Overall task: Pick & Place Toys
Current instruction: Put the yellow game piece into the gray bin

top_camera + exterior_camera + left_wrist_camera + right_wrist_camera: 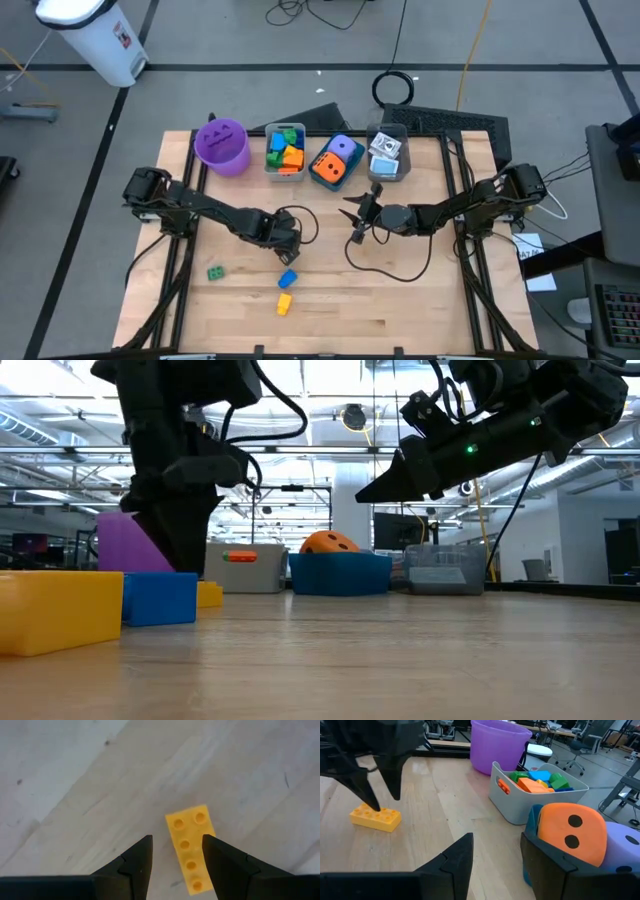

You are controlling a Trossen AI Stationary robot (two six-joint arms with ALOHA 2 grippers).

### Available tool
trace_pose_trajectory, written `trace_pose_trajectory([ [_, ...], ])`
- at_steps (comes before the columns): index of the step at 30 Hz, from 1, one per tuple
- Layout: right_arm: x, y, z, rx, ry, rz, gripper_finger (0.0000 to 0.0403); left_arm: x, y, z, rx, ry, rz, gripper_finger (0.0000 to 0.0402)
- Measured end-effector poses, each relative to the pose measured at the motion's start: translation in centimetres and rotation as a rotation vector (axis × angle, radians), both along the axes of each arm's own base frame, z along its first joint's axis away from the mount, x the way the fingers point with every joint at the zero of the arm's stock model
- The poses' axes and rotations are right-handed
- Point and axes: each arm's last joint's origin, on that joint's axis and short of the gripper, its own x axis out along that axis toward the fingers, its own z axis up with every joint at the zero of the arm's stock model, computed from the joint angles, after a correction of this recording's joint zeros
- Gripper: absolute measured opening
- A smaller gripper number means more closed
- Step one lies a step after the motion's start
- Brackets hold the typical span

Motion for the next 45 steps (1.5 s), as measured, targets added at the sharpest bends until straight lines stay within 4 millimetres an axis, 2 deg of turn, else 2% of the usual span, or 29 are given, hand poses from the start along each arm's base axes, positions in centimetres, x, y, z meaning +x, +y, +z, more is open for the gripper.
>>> trace_pose_trajectory([
  [14,0.0,0.0,0.0,0.000,0.000,0.000,0.0155,0.3,1.7,0.0,-0.093,0.008,0.071,0.0184],
  [26,0.0,0.0,0.0,0.000,0.000,0.000,0.0155,0.6,1.5,0.1,-0.117,-0.016,0.053,0.0282],
  [33,0.0,0.0,0.0,0.000,0.000,0.001,0.0155,1.2,1.4,-1.8,-0.108,0.028,0.049,0.0305],
  [39,0.0,0.0,0.0,0.011,-0.005,-0.002,0.0155,1.3,1.5,-2.1,-0.077,0.038,0.056,0.0299],
  [45,0.0,0.0,0.0,0.023,-0.011,-0.006,0.0155,1.2,1.6,-2.1,-0.052,0.043,0.066,0.0236],
])
